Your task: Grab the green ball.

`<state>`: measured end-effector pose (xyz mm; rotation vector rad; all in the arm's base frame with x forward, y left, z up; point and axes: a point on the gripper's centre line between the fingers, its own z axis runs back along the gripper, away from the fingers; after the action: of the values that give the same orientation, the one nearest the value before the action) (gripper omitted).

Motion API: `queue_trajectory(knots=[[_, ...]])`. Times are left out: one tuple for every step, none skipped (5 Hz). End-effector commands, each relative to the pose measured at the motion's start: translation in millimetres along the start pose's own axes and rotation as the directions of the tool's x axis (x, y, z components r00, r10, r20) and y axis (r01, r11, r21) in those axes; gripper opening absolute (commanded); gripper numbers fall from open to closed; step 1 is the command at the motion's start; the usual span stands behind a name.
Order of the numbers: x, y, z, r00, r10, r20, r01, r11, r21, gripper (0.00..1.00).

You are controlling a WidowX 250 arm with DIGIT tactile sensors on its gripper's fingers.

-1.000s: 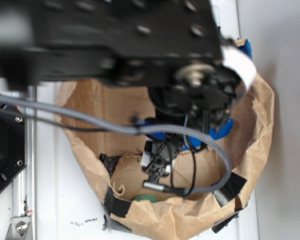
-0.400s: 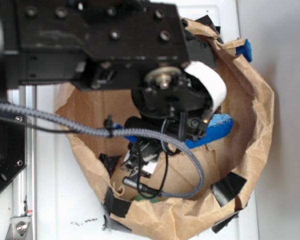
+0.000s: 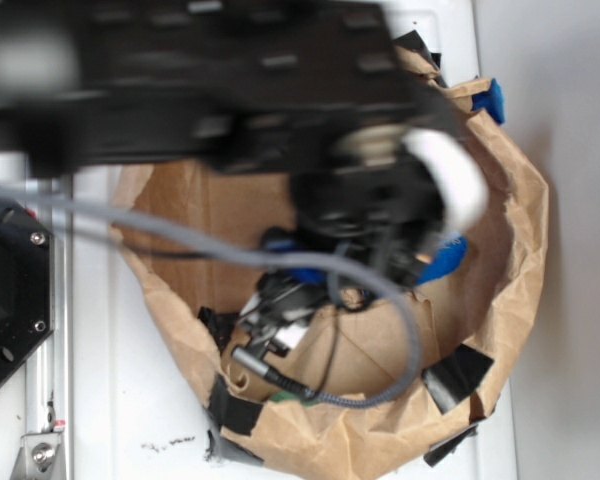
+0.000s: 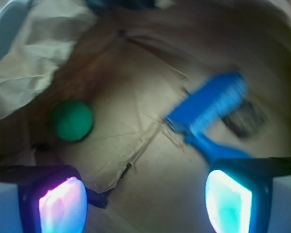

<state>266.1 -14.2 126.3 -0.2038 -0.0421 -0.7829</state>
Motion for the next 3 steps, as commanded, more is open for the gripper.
queue_trajectory(knots=[[4,-2,35,0.969,-0.235,0.07,0.235,0.972,0.014,1.0],[8,-3,38,0.92,-0.383,0.084,0.378,0.923,0.067,1.0],[8,9,16,0.881,-0.47,0.05,0.465,0.881,0.092,1.0]])
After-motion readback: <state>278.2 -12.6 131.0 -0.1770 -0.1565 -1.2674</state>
